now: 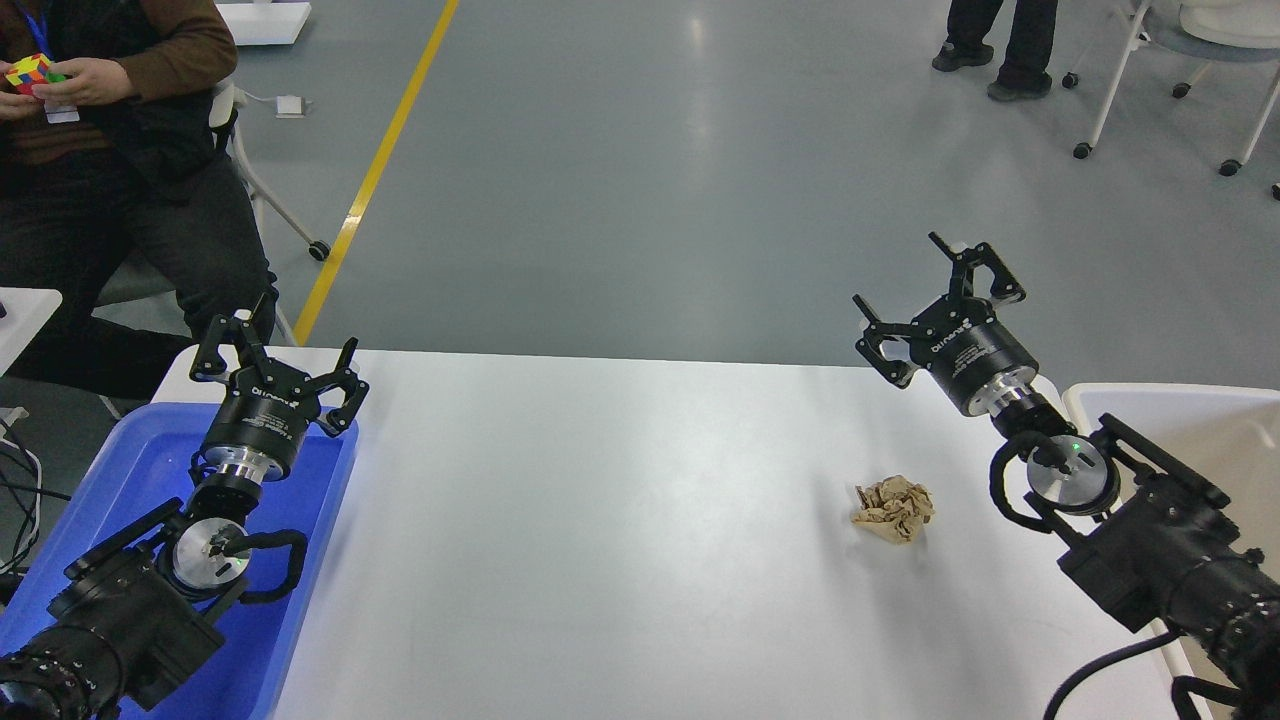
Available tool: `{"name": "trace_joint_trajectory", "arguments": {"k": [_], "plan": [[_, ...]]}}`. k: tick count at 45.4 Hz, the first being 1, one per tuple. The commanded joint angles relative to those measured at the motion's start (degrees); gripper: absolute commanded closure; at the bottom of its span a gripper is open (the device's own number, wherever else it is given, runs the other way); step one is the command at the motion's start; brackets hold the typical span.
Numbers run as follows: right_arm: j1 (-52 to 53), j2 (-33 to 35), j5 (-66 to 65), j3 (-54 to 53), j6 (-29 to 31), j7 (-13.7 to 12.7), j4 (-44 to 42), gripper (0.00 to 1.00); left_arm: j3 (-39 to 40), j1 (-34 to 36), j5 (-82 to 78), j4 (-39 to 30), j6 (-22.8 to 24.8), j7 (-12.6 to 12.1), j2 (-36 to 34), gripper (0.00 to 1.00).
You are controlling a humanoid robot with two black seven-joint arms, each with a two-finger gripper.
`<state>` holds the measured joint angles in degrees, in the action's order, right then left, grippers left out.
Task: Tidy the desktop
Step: 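Rotate the right gripper sideways and extend it toward the tan pieces, then lower the open right gripper over the tan wooden pieces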
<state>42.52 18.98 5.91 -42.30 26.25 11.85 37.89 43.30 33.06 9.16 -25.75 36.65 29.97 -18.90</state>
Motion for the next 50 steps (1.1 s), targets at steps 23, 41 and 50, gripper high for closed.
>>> {"name": "trace_joint_trajectory", "arguments": {"k": [23,41,50], "plan": [[1.5,19.4,-43.0,7.7,-0.6,0.0,28.5,0.00,-0.1,0.1,0.0,0.0,0.0,0.0,0.0,0.00],[1.6,14.5,-80.2,16.0,-13.3,0.4,29.1,0.00,0.0,0.1,0.0,0.0,0.0,0.0,0.0,0.00],[1.7,14.8,-94.1,18.2,-18.8,0.7,28.7,0.00,-0.1,0.1,0.0,0.0,0.0,0.0,0.0,0.00]]}}
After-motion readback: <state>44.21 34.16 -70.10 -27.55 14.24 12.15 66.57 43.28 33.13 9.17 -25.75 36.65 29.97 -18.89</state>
